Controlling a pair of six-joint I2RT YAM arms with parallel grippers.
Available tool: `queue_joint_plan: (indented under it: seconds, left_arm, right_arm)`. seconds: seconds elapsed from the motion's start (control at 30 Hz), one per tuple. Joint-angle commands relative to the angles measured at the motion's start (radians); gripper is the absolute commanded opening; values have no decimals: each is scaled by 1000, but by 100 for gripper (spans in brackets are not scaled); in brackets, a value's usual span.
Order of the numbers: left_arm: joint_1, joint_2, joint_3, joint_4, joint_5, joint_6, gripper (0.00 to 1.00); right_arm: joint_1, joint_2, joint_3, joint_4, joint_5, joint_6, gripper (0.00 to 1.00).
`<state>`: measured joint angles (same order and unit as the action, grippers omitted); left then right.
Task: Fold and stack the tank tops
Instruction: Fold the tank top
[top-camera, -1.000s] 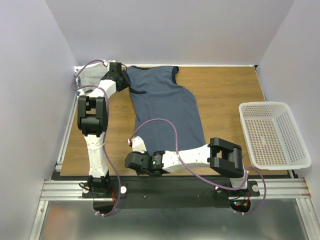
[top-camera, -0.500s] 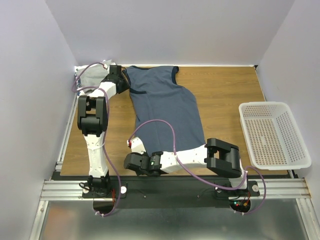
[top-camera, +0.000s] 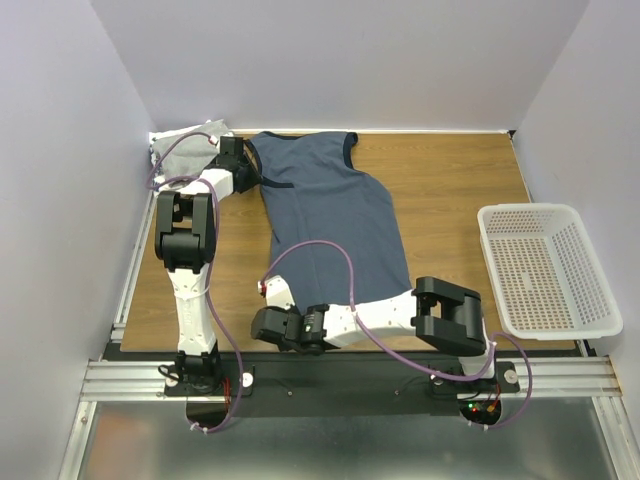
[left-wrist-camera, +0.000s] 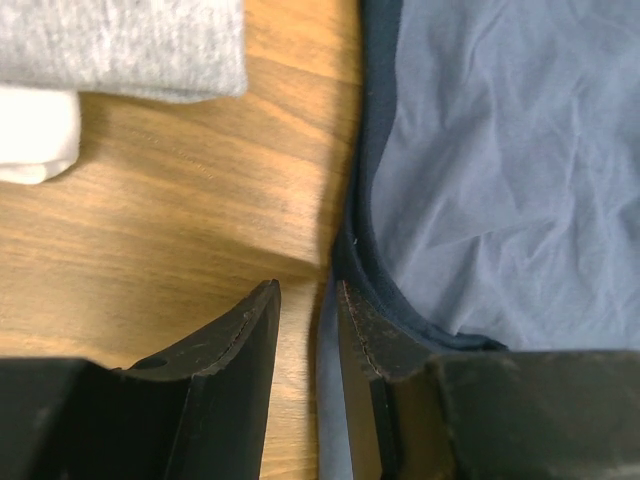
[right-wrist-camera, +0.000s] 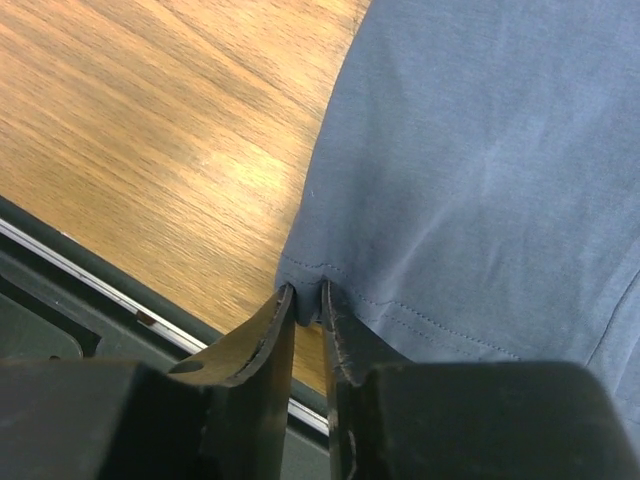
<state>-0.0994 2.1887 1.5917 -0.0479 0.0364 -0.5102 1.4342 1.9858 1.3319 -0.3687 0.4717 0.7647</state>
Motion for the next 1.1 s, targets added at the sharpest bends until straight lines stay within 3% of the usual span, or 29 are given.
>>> queue_joint_plan:
  seconds: [0.0, 0.6, 0.9, 1.07]
  left_arm:
    - [-6, -30, -7, 43, 19, -11, 40]
    - [-16, 5, 19, 69, 22, -28, 25]
    - [-31, 49, 86, 17, -3, -13, 0]
    - [-31, 51, 106, 11, -15, -14, 0]
  right_arm:
    - [9, -39, -31, 17, -18, 27, 20]
    - [8, -79, -77, 68, -93, 25, 11]
    - [9, -107, -106, 76, -100, 30, 10]
    - [9, -114, -117, 76, -105, 33, 9]
